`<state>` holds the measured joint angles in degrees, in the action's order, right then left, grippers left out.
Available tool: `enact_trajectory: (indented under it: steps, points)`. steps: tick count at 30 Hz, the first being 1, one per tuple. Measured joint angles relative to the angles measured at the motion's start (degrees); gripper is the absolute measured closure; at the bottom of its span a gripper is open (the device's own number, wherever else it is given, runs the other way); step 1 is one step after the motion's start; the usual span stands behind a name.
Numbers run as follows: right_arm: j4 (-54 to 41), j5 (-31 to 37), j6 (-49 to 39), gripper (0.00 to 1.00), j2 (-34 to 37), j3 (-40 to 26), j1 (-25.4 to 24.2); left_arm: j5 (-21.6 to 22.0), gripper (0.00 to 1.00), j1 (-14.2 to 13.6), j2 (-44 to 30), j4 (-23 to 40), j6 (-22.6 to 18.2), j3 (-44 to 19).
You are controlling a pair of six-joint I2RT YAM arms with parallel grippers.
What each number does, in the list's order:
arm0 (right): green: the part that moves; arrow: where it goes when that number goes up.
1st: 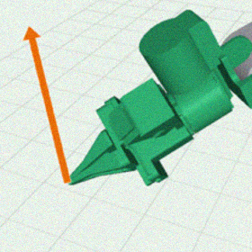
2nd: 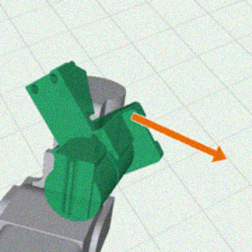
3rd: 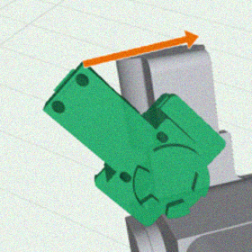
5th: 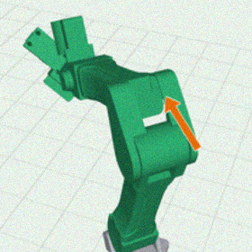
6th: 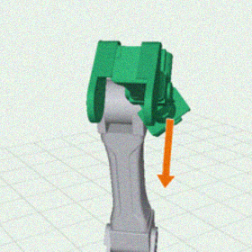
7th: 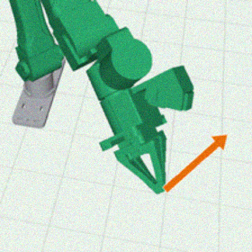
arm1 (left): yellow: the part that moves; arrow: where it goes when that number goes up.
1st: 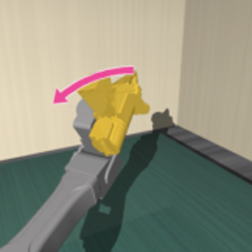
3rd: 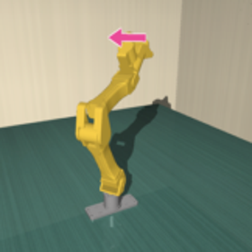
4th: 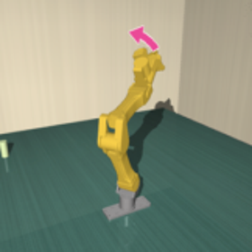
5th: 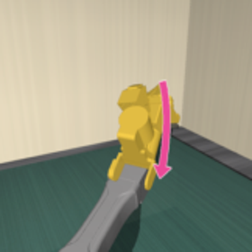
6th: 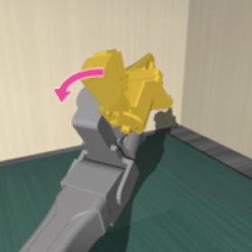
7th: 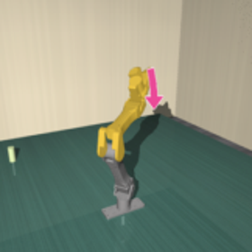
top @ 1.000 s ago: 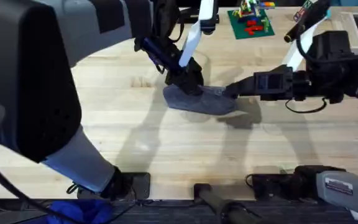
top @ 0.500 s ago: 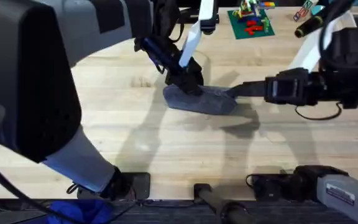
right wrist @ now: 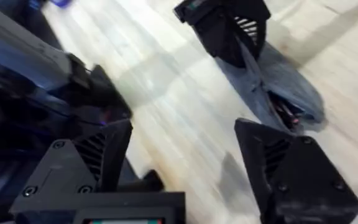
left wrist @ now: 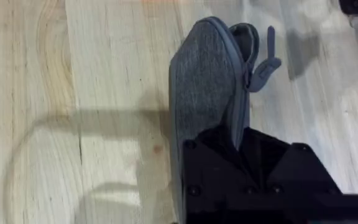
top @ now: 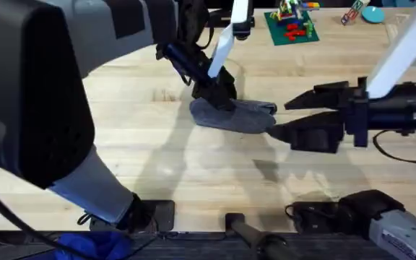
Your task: Unzip the bag, pick up the pens from the table one at a time and place them inside, then zip the bag closed.
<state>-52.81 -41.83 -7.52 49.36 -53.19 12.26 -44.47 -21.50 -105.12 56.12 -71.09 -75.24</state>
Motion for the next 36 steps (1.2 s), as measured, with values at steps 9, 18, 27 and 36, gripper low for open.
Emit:
enact_trajectory:
  steps: [9, 18, 27, 36]
  points:
    - [1.86, 16.92, -3.32, 0.004, 7.28, -2.49, 12.31, -0.02, 0.958, 0.00, 0.00, 0.00, 0.00, 0.00]
    - [6.70, 24.50, -8.91, 0.004, 13.55, -2.51, 15.27, -0.01, 0.958, 0.00, 0.00, -0.01, 0.00, 0.00]
    - [12.36, 26.50, -11.19, 0.005, 16.13, -2.60, 15.34, -0.02, 0.958, 0.00, 0.00, -0.02, -0.01, 0.00]
    - [12.39, 27.35, -11.39, 0.005, 19.71, -2.60, 15.39, 0.00, 0.958, 0.00, 0.01, -0.01, 0.00, 0.00]
